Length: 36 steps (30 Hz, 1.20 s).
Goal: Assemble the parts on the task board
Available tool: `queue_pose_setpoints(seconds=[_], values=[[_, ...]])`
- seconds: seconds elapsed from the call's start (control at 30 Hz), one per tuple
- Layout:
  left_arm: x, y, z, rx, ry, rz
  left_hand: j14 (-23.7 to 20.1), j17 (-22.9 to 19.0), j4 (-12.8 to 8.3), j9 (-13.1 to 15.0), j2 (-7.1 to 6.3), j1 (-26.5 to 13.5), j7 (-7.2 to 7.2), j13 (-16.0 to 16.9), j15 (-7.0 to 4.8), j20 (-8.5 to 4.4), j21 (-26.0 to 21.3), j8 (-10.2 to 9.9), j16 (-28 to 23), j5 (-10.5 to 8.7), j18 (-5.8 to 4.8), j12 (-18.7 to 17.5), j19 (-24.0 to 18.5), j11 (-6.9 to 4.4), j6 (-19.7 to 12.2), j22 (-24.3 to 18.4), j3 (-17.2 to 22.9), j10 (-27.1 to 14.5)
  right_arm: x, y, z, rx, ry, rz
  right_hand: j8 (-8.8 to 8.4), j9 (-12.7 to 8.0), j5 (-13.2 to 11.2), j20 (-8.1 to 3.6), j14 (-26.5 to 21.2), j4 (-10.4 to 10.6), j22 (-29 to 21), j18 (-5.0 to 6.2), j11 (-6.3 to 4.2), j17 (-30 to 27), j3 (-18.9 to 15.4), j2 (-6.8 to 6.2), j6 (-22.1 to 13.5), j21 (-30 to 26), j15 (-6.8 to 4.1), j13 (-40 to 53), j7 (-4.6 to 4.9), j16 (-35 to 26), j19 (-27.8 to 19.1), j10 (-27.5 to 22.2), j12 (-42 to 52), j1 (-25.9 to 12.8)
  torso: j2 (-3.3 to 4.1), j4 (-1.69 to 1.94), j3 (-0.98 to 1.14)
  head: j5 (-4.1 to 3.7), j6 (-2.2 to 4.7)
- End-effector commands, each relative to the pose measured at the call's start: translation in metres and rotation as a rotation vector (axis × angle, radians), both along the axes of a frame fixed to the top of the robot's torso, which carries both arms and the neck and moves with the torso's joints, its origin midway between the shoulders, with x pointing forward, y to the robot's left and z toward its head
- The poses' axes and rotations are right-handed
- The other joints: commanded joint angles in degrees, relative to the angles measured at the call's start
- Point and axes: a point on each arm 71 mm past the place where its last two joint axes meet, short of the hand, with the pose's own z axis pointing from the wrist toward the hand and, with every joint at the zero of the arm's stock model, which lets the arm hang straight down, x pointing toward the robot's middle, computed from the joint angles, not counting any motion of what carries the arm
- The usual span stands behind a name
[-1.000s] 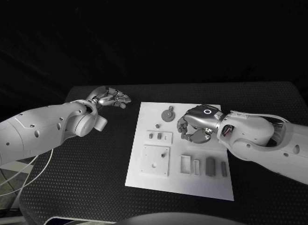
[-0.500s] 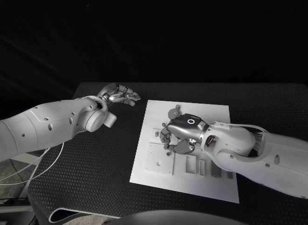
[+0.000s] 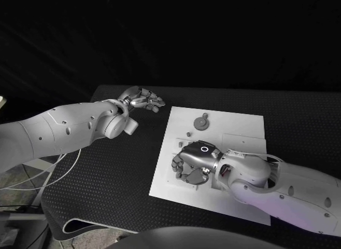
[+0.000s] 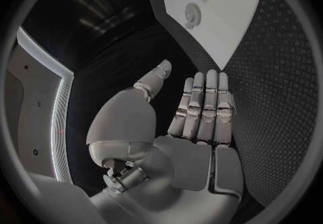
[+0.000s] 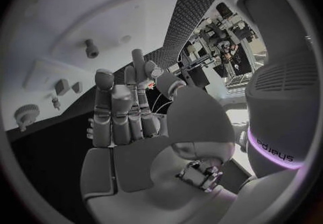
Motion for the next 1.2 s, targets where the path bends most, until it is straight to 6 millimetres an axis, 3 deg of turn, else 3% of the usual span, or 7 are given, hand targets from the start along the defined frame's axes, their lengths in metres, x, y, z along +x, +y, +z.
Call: queue_pose_setpoints(seconds=[0.03,0.13,0.27,1.2], values=[[0.001,-0.003,0.002,-0.011,-0.009,-0.009,0.44,0.09,0.04,-0.07,0.47,0.05,0.04,-0.09,-0.01,0.17,0.29,0.25,-0.29,-0.25,0.60,0.26,0.18,-0.13,-0.33,-0.08,-0.07,-0.12,-0.004,0.004,-0.006,0.008,0.007,0.022,0.20,0.11,0.34,-0.28,-0.36,0.09,1.29,3.65,-0.93,0.06,-0.24,2.00,0.09,0.39,-0.78,0.14,-0.01,0.40,-0.07,1.10,0.35,2.25,-0.05,-0.07,0.10,0.53,-0.32],[0.000,-0.004,0.002,-0.012,-0.008,-0.011,0.44,0.11,0.04,-0.07,0.48,0.05,0.04,-0.09,-0.01,0.17,0.29,0.26,-0.30,-0.25,0.60,0.26,0.18,-0.13,-0.33,-0.09,-0.07,-0.12,-0.002,0.004,-0.010,-0.003,0.007,0.017,0.18,0.12,0.34,-0.29,-0.37,0.08,1.29,3.65,-0.93,0.07,-0.24,2.02,0.07,0.40,-0.78,0.16,0.00,0.41,-0.08,1.08,0.34,2.29,-0.10,-0.04,0.16,1.09,-0.64],[0.000,-0.004,0.002,-0.012,-0.008,-0.012,0.44,0.13,0.04,-0.08,0.48,0.05,0.05,-0.10,-0.02,0.17,0.29,0.26,-0.32,-0.25,0.60,0.26,0.18,-0.13,-0.33,-0.10,-0.07,-0.12,-0.001,0.003,-0.013,-0.012,0.001,0.013,0.18,0.13,0.33,-0.29,-0.38,0.08,1.29,3.65,-0.93,0.08,-0.24,2.03,0.06,0.40,-0.78,0.17,0.00,0.42,-0.09,1.07,0.33,2.32,-0.05,-0.05,0.11,1.28,-0.85],[0.000,-0.001,0.002,-0.010,-0.008,-0.007,0.46,0.28,0.05,-0.13,0.50,0.05,0.05,-0.14,-0.01,0.16,0.29,0.29,-0.46,-0.25,0.58,0.26,0.19,-0.12,-0.36,-0.19,-0.06,-0.13,0.004,-0.009,-0.016,-0.036,-0.040,-0.022,0.21,0.27,0.33,-0.33,-0.39,0.07,1.31,3.65,-0.95,0.19,-0.35,1.91,0.11,0.54,-0.80,0.35,-0.04,0.55,-0.12,1.09,0.34,2.55,-0.08,-0.09,0.03,1.52,-1.09]])
